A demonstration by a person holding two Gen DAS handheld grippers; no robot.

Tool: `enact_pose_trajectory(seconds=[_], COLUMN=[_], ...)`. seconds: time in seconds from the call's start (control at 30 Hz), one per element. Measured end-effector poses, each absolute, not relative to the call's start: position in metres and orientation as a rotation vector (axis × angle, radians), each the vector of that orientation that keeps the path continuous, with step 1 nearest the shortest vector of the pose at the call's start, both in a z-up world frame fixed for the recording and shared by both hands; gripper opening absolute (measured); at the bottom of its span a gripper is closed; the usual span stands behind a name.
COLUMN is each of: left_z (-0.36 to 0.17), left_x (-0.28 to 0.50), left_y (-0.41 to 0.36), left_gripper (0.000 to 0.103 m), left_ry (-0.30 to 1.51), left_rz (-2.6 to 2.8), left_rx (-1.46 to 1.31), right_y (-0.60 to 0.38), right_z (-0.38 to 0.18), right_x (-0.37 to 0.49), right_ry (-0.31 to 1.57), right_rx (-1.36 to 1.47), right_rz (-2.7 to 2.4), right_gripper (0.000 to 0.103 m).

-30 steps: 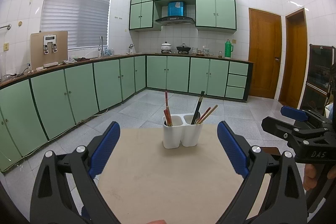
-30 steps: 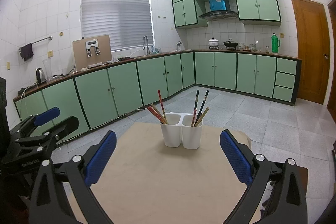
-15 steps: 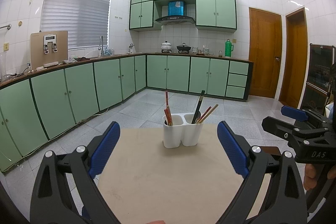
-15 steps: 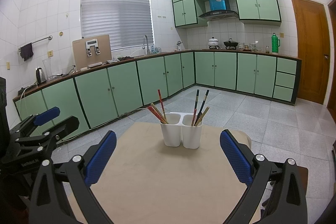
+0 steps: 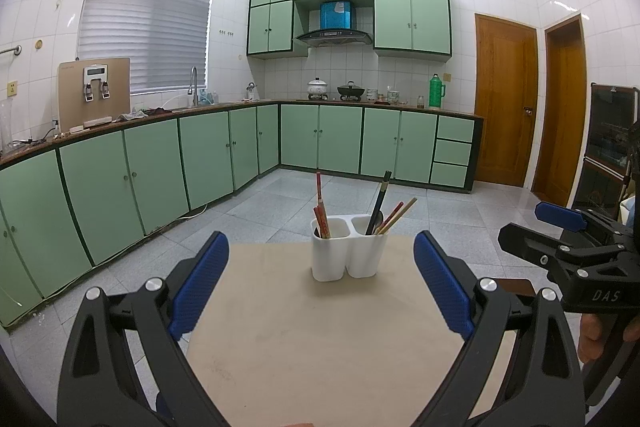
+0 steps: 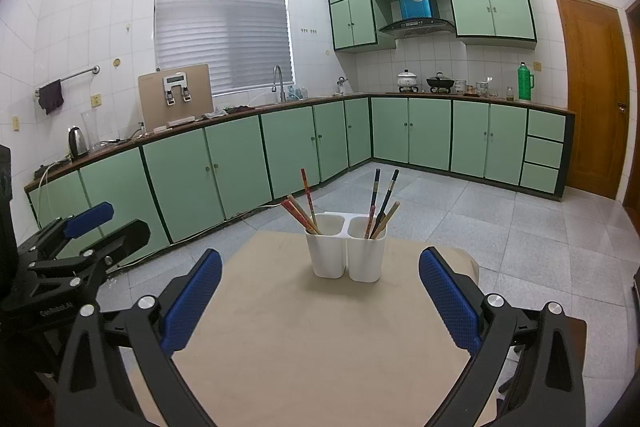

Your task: Organize utensils

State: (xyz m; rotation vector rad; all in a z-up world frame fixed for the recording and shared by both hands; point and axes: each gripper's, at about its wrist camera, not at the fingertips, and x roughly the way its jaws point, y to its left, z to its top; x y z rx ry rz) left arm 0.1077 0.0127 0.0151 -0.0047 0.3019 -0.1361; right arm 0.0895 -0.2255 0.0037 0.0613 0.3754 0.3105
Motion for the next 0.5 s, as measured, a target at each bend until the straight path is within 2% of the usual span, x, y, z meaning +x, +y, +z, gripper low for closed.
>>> enact_pose_trajectory(seconds=[0.5], left_z=[0.0143], left_x=[0.1085], left_y=[0.0133], left_gripper=[0.091], left_ry=[0.305], left_rz=[-0.137], left_rx=[-0.004], right_y=[-0.2269], right_z=[0.0026], right_x=[0.0896], right_ry=[0.377], right_rx=[0.061], right_rz=[0.310], right_gripper=[0.097])
